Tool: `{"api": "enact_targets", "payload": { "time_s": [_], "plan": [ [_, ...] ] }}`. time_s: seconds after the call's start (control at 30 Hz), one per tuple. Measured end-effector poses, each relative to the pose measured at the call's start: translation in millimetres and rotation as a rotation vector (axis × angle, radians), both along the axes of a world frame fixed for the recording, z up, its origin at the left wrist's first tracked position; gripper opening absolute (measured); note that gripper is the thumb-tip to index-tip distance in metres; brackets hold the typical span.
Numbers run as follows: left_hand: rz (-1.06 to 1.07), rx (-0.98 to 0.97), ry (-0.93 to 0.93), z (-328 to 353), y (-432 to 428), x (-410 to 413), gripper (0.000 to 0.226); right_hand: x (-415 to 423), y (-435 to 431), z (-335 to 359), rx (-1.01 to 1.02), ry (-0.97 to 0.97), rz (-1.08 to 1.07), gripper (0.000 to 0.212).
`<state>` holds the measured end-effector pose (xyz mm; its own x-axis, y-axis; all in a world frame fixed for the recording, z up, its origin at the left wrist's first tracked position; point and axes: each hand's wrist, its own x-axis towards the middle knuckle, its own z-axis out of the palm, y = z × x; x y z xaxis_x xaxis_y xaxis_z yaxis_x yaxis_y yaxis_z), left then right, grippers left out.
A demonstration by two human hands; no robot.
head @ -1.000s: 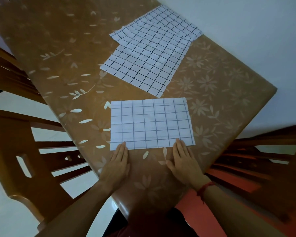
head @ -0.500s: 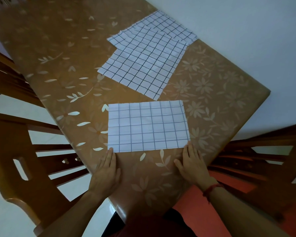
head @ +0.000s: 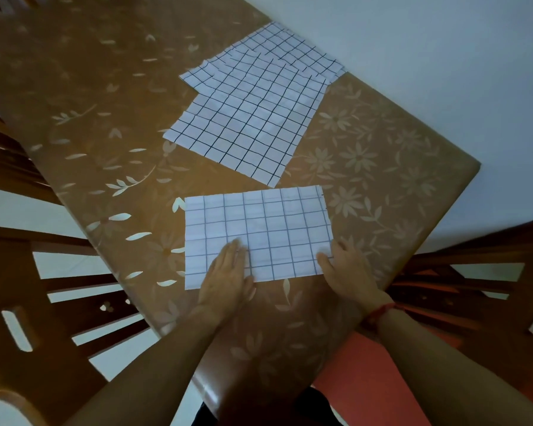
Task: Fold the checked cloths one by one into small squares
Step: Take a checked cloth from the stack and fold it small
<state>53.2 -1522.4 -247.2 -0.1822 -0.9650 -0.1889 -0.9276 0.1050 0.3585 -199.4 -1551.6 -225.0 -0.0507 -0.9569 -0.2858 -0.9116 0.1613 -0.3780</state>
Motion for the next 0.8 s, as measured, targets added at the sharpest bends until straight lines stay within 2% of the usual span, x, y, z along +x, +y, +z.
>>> {"api": "enact_targets", "payload": {
  "time_s": [0.2, 0.3, 0.43, 0.67, 0.8],
  "plan": [
    [-0.110, 0.023, -0.033, -11, -27, -34, 0.071, 2, -32, -4, 0.040, -0.159, -0.151, 0.046],
    [-0.120, 0.074, -0.076, -16, -30, -36, 0.072, 0, -44, -8, 0.074, -0.183, -0.230, 0.021],
    [-0.125, 0.113, -0.097, -18, -29, -34, 0.073, -1, -53, -7, 0.046, -0.227, -0.314, 0.031],
    [-0.117, 0.125, -0.082, -16, -31, -35, 0.075, -4, -69, -12, 0.095, -0.333, -0.424, 0.032],
    [-0.114, 0.130, -0.069, -15, -32, -36, 0.075, -3, -76, -11, 0.130, -0.432, -0.522, 0.026]
  ]
}}
